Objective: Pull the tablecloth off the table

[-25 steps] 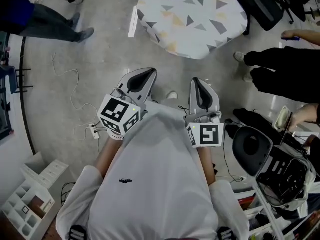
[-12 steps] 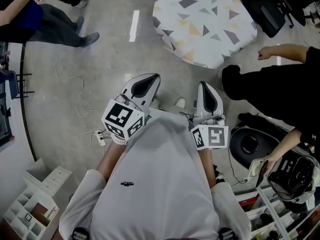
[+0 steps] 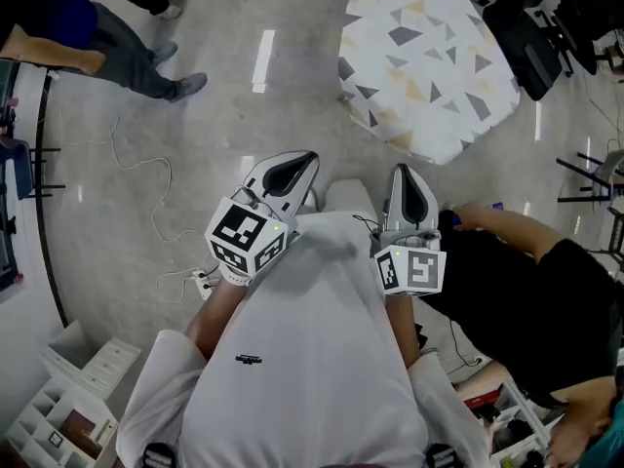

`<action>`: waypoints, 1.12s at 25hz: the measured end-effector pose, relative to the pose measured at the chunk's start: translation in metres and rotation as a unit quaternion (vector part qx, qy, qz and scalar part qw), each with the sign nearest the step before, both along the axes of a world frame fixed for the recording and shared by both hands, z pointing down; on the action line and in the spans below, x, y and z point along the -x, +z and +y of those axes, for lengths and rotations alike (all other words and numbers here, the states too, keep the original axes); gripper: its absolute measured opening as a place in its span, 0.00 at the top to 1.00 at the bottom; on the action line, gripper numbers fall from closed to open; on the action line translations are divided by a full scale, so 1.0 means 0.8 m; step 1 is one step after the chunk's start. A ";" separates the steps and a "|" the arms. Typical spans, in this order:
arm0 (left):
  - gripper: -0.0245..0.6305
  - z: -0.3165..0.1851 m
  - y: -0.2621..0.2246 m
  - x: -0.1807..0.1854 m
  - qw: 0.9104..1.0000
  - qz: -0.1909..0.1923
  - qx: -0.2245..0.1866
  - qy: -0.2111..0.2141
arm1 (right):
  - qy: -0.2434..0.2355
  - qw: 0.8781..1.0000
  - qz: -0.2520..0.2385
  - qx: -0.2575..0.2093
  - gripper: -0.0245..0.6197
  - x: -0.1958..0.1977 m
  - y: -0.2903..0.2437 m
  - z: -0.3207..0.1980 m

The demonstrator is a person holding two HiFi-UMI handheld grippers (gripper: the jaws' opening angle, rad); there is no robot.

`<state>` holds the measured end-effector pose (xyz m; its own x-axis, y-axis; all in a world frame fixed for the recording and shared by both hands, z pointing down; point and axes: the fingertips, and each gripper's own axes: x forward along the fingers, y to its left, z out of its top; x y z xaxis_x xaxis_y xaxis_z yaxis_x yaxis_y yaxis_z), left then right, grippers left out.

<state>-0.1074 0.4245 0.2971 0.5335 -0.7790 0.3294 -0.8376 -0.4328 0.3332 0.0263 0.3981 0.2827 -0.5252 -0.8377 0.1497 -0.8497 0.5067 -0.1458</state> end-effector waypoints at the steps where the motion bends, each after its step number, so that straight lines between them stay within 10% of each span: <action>1: 0.95 -0.007 0.001 0.002 1.000 0.002 0.000 0.005 | 0.004 1.000 0.001 -0.002 0.95 0.004 -0.001 -0.005; 14: 0.95 -0.191 -0.002 -0.052 0.995 -0.018 -0.008 0.099 | 0.101 0.995 -0.010 0.001 0.95 -0.058 0.014 -0.170; 28: 0.95 -0.439 -0.015 -0.120 0.989 -0.044 0.010 0.140 | 0.047 0.999 0.011 0.017 0.94 -0.099 0.011 -0.409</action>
<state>-0.0114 0.0735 0.2849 0.6962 -0.5968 0.3990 -0.7117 -0.6464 0.2750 0.1054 0.0707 0.2916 -0.4415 -0.8770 0.1895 -0.8961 0.4204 -0.1419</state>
